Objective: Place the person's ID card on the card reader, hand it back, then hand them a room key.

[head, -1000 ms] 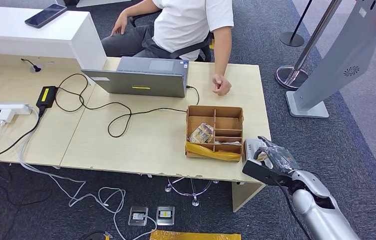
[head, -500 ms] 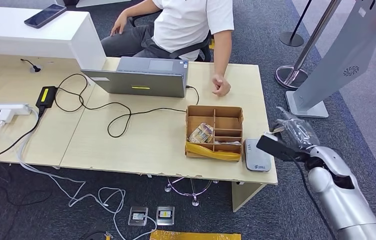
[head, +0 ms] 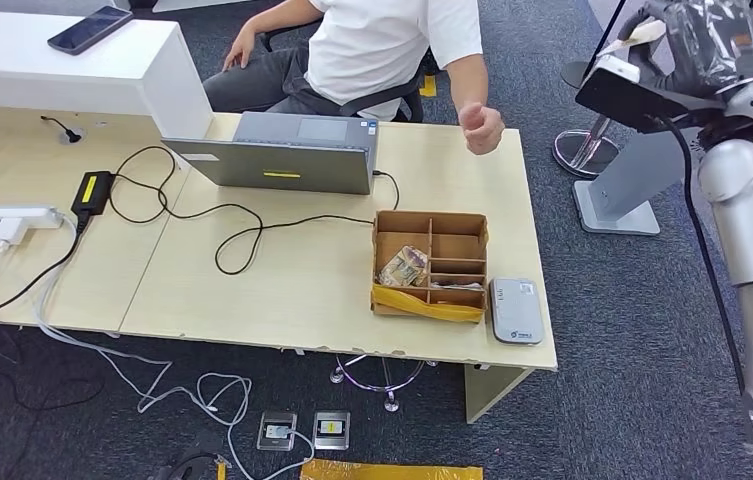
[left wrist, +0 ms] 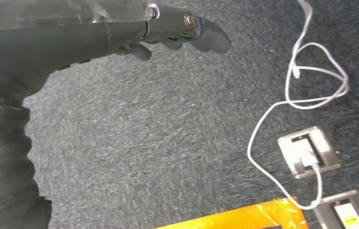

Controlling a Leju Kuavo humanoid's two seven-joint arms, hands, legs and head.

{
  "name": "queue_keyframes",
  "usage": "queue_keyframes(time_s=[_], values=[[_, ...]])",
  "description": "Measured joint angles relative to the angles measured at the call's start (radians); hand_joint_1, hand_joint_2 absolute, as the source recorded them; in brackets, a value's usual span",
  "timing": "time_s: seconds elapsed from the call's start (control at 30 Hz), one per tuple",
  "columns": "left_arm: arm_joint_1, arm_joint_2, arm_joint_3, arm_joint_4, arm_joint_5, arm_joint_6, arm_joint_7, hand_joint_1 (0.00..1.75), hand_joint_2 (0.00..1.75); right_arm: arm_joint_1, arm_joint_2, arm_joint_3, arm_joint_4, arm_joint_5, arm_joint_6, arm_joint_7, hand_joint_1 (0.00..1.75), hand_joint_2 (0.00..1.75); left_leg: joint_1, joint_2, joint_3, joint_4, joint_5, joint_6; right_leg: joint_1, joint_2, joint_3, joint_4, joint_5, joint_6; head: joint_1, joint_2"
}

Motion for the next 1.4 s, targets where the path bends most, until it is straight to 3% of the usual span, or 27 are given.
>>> queue_keyframes(time_s=[0.37, 0.73, 1.03, 1.4], values=[[-0.017, 0.000, -0.003, 0.000, -0.027, -0.014, 0.001, 0.00, 1.75, -0.195, 0.150, 0.101, 0.276, 0.071, -0.025, 0.002, 1.75, 1.75, 0.001, 0.000, 0.000, 0.000, 0.000, 0.000, 0.001, 0.000, 0.000, 0.000, 0.000, 0.000, 0.000, 0.000], [-0.037, 0.002, -0.004, 0.000, -0.046, -0.038, 0.017, 0.00, 1.75, -0.202, 0.300, 0.188, 0.443, 0.127, -0.011, 0.064, 1.75, 1.75, 0.003, 0.000, 0.000, 0.000, 0.001, -0.001, 0.002, 0.000, 0.000, 0.000, 0.000, 0.000, 0.000, 0.000], [-0.046, 0.006, -0.004, 0.000, -0.060, -0.055, 0.029, 0.00, 1.75, -0.156, 0.345, 0.220, 0.509, 0.146, 0.013, 0.092, 1.75, 1.75, 0.003, 0.000, 0.001, 0.000, 0.001, -0.001, 0.002, 0.000, 0.000, 0.000, 0.000, 0.000, 0.000, 0.000], [-0.057, 0.016, -0.010, 0.000, -0.068, -0.070, 0.042, 0.00, 1.75, -0.100, 0.352, 0.234, 0.550, 0.150, 0.011, 0.085, 1.75, 1.75, 0.003, 0.000, 0.001, 0.000, 0.001, -0.001, 0.003, 0.000, 0.000, 0.000, 0.000, 0.000, 0.000, 0.000]])
